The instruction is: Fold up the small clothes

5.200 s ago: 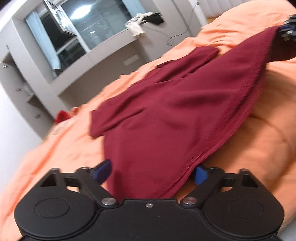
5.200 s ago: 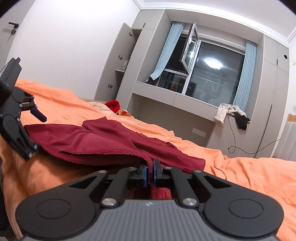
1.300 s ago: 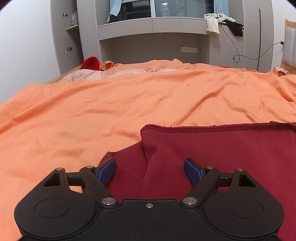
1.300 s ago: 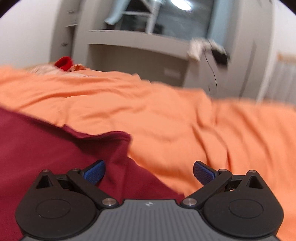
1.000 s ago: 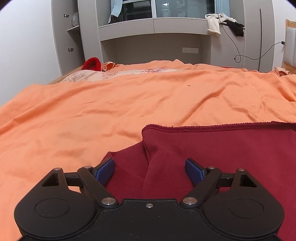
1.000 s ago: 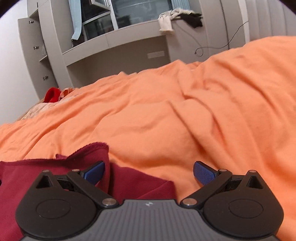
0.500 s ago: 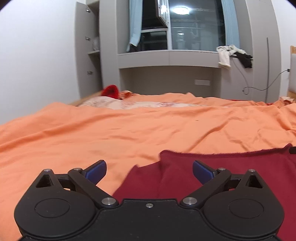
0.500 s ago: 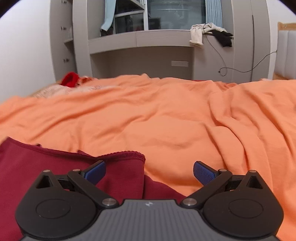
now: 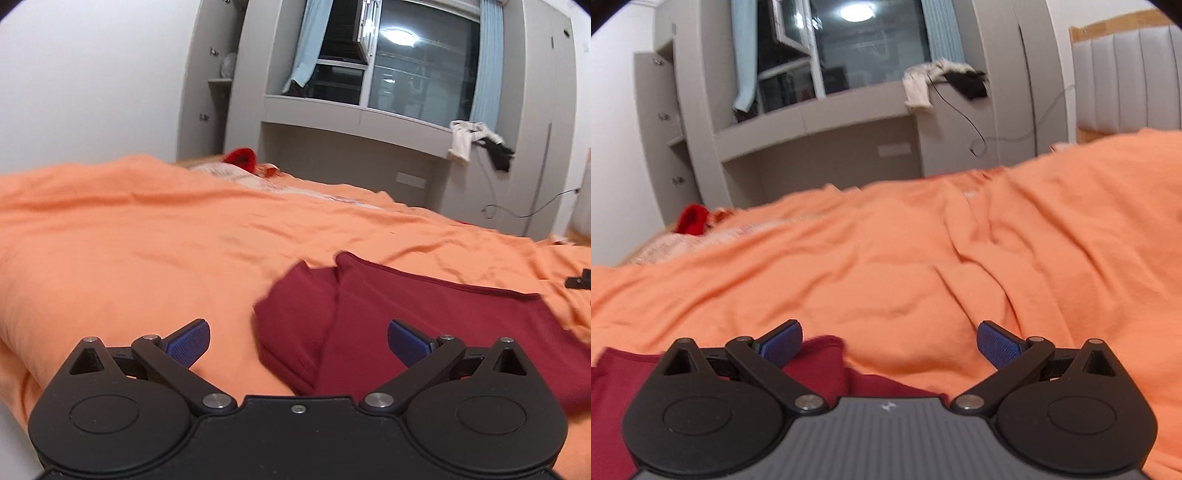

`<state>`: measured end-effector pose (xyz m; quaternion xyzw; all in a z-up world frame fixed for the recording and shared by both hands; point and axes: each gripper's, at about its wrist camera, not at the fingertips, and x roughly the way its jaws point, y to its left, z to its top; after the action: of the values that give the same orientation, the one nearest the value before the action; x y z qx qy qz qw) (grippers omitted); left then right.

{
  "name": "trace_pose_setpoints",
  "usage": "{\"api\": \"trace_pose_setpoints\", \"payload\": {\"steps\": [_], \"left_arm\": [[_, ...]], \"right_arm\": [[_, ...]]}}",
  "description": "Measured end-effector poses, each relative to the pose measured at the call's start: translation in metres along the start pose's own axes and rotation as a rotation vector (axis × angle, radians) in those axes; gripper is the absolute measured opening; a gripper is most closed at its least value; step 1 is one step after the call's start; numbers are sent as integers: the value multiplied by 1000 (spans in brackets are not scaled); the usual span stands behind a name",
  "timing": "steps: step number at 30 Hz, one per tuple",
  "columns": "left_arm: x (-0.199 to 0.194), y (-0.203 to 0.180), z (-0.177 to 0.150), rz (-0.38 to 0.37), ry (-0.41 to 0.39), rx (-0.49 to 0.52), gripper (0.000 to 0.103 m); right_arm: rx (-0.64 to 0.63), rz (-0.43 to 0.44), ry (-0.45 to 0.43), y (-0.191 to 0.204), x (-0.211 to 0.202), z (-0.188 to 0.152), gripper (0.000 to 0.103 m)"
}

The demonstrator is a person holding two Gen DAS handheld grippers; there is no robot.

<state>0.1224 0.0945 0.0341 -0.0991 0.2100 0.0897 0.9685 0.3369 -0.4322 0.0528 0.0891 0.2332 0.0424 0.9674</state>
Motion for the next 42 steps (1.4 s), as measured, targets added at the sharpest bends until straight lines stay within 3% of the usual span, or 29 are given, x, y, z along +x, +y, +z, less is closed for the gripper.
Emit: {"api": "trace_pose_setpoints", "payload": {"steps": [6,12,24,34,42], "left_arm": [[-4,5,-23,-175,98,-45,102],[-4,0,-36,-243,119,-68,102],[4,-2,-38,-228,143,-104,102],[9,2,-39,-228,162,-137,102],[11,3,-38,-228,166,-151,102]], "right_arm": [[-41,101,-83,30,-70,-14,103],[-198,114,-149,74,-115,-55,103],[-321,123,-112,136,-101,-97,103],[-432,84,-84,157,-88,-141,103],[-425,78,-105,155,-90,-148,103]]}}
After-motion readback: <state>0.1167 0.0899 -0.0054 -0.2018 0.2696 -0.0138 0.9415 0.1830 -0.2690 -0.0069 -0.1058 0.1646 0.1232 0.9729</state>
